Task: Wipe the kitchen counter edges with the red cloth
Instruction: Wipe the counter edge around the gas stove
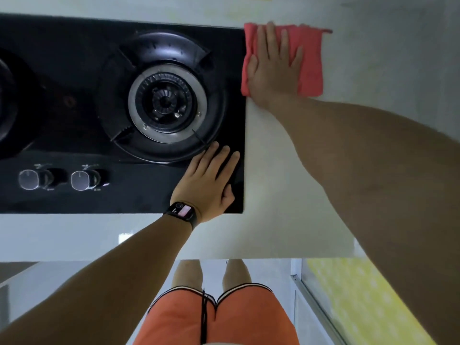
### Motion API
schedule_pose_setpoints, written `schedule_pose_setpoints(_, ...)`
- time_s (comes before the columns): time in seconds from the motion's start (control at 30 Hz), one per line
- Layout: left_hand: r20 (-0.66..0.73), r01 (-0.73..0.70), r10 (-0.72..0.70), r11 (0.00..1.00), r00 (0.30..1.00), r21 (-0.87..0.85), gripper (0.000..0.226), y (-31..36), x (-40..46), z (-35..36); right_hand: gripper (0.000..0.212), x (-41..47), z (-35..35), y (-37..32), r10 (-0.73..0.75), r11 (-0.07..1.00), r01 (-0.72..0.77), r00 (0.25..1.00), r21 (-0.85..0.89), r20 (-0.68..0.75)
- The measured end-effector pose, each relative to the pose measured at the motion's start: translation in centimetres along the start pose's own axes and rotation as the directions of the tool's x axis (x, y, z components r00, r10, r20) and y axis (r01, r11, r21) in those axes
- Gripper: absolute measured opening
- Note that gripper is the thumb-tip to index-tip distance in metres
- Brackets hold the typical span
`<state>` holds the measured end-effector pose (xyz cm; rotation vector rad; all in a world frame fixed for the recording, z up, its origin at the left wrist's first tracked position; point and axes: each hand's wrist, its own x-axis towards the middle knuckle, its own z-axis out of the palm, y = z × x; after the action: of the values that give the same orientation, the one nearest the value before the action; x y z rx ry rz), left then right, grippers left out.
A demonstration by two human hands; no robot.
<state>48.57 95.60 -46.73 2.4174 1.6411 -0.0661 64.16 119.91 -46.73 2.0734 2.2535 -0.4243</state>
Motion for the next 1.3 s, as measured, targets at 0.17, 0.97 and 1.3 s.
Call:
schedule_pose_setpoints(0.17, -0.039, -0.007, 0.007, 1.0, 0.999, 0.017, 0.073, 0.0, -0.1, 0.2, 0.062, 0.7, 0.0, 0.2, -0.005, 1.0, 0.005, 1.0, -0.02, -0.025)
schedule_pose_setpoints(0.97, 0.237, 0.139, -0.164, 0.983, 0.958, 0.117, 0.11, 10.1, -3.2, -3.0, 0.066, -34.8, 6.0, 15.0, -0.105, 0.994, 0.107, 0.992, -0.025, 0.075)
schedule_pose_setpoints(1.3, 0.462, 0.365, -0.326, 0.931, 0.825, 0.006, 0.167, 9.0, -2.3, -3.8, 0.09, -37.6, 5.9, 18.2, 0.192, 0.98, -0.189, 0.981, 0.063, -0.04)
